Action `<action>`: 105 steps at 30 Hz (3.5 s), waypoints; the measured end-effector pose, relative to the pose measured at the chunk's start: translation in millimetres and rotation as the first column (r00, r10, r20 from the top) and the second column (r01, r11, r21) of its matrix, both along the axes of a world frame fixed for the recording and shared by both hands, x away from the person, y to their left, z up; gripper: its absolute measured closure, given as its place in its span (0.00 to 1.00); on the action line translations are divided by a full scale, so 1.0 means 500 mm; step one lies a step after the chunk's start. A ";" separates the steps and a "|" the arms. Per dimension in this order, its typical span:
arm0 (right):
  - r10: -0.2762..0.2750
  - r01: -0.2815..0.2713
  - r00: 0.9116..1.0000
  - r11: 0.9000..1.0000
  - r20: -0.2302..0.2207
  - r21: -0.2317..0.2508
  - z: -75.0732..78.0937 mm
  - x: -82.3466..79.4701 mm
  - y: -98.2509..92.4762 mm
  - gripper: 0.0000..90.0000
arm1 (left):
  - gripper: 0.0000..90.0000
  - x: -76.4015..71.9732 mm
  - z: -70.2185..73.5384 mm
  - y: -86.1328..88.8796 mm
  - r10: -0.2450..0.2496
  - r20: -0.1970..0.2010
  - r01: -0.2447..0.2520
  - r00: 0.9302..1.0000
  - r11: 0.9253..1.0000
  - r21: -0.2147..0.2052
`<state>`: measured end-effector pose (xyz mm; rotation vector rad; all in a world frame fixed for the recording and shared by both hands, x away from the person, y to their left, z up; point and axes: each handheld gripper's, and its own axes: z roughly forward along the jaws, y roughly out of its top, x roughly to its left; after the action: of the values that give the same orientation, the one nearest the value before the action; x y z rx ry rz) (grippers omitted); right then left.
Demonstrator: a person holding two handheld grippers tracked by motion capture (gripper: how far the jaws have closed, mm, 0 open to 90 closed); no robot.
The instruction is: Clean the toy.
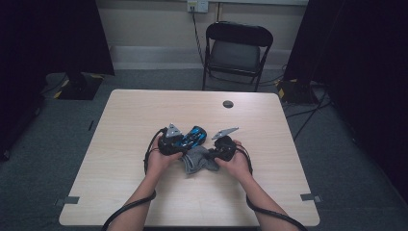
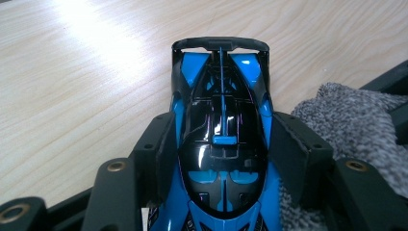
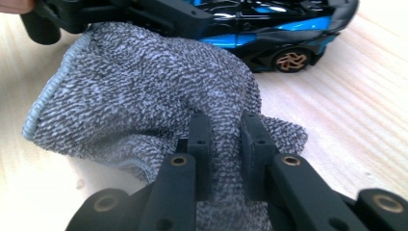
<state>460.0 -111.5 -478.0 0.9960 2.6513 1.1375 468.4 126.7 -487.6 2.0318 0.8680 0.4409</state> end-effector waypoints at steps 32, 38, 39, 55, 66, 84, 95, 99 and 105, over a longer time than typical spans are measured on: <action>-0.161 0.161 0.987 0.986 0.019 -0.038 0.007 0.054 -0.070 0.86 | 0.49 -0.002 0.000 -0.002 0.004 -0.005 -0.004 1.000 1.000 -0.006; -0.171 0.172 0.985 0.984 0.025 -0.054 0.012 0.062 -0.071 0.86 | 0.49 -0.002 0.000 -0.002 0.005 -0.006 -0.005 1.000 1.000 -0.006; -0.170 0.171 0.985 0.983 0.032 -0.058 0.012 0.064 -0.072 0.86 | 0.49 -0.002 0.000 -0.001 0.005 -0.006 -0.005 1.000 1.000 -0.005; -0.228 0.231 0.972 0.970 0.050 -0.070 0.018 0.076 -0.095 0.86 | 0.49 -0.002 0.000 -0.001 0.005 -0.006 -0.005 1.000 1.000 -0.005; -0.265 0.268 0.963 0.961 0.056 -0.061 0.022 0.076 -0.120 0.86 | 0.49 -0.003 0.000 -0.002 0.008 -0.007 -0.008 1.000 1.000 -0.003; -0.286 0.285 0.955 0.958 0.081 0.029 0.052 0.041 -0.174 0.86 | 0.49 -0.002 0.003 -0.002 0.012 -0.014 -0.012 1.000 1.000 0.004; -0.160 0.151 0.984 0.983 0.084 0.104 0.063 -0.015 -0.146 0.86 | 0.49 -0.002 0.005 -0.003 0.011 -0.021 -0.010 1.000 1.000 0.012; -0.112 0.101 0.990 0.988 0.085 0.118 0.063 -0.037 -0.134 0.86 | 0.49 -0.002 0.005 -0.003 0.011 -0.020 -0.011 1.000 1.000 0.012; -0.029 0.021 0.997 0.994 0.074 0.107 0.056 -0.064 -0.111 0.86 | 0.49 -0.002 0.006 -0.003 0.009 -0.022 -0.009 1.000 1.000 0.018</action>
<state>427.8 -167.2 -449.9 0.9791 2.5361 1.2967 467.6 125.0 -484.8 2.0540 0.8898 0.4331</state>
